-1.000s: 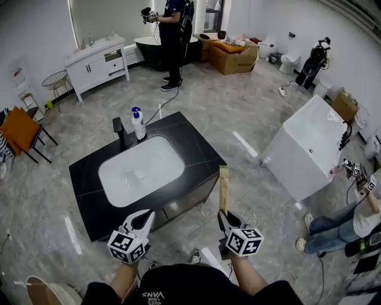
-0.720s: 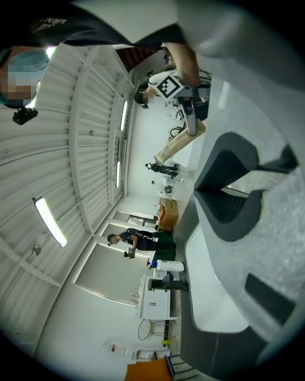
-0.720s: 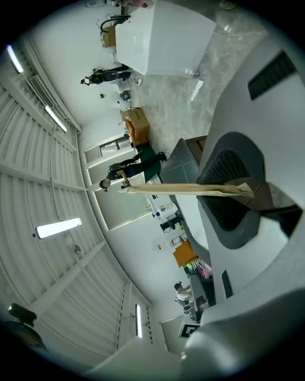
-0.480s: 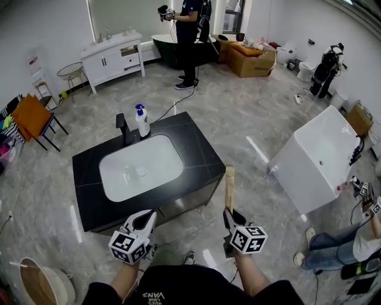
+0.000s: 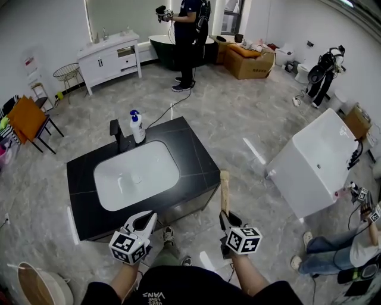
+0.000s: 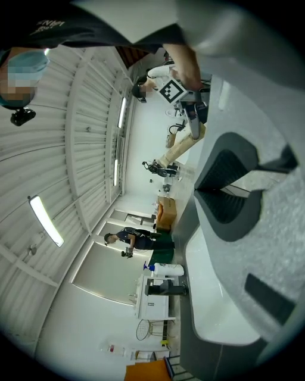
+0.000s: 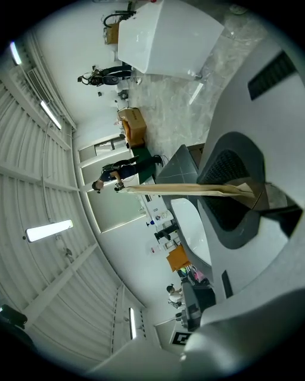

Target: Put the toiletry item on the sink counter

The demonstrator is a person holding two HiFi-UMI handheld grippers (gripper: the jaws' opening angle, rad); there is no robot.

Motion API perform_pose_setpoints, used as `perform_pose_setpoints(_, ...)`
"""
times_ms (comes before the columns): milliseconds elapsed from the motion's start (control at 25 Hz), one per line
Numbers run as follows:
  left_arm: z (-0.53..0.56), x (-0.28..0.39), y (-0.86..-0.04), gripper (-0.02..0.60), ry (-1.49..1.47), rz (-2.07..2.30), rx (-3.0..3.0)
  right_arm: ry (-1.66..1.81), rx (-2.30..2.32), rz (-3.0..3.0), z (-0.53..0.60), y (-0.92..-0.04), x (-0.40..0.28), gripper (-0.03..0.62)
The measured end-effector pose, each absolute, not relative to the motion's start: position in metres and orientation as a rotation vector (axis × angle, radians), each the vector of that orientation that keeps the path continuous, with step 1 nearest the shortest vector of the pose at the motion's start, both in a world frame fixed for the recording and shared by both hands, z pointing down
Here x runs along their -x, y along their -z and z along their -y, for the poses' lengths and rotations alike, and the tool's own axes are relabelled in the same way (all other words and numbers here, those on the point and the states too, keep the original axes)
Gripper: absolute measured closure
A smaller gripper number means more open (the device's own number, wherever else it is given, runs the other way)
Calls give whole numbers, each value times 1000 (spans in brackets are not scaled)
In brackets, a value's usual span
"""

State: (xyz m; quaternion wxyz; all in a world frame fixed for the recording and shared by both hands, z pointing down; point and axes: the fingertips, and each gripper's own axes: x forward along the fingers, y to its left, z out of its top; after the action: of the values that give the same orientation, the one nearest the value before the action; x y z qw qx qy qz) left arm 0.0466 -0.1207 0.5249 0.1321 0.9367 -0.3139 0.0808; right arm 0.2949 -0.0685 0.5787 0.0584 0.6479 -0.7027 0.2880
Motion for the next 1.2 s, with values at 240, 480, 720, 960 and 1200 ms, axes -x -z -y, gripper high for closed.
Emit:
perform_pose_setpoints(240, 163, -53, -526, 571, -236, 883, -2728, -856, -1946, 2077, 103, -591, -299, 548)
perform_pose_setpoints(480, 205, -50, -531, 571, -235, 886, -2720, -850, -1911, 2029, 147, -611, -300, 548)
perform_pose_setpoints(720, 243, -37, -539, 571, -239, 924, -2688, -842, -1856, 1988, 192, -629, -298, 548)
perform_pose_setpoints(960, 270, -28, -545, 571, -233, 965, -2657, -834, -1799, 1968, 231, -645, -296, 548)
perform_pose_setpoints(1200, 293, -20, -552, 571, -227, 988, -2634, -797, -1723, 1946, 268, -659, -290, 548)
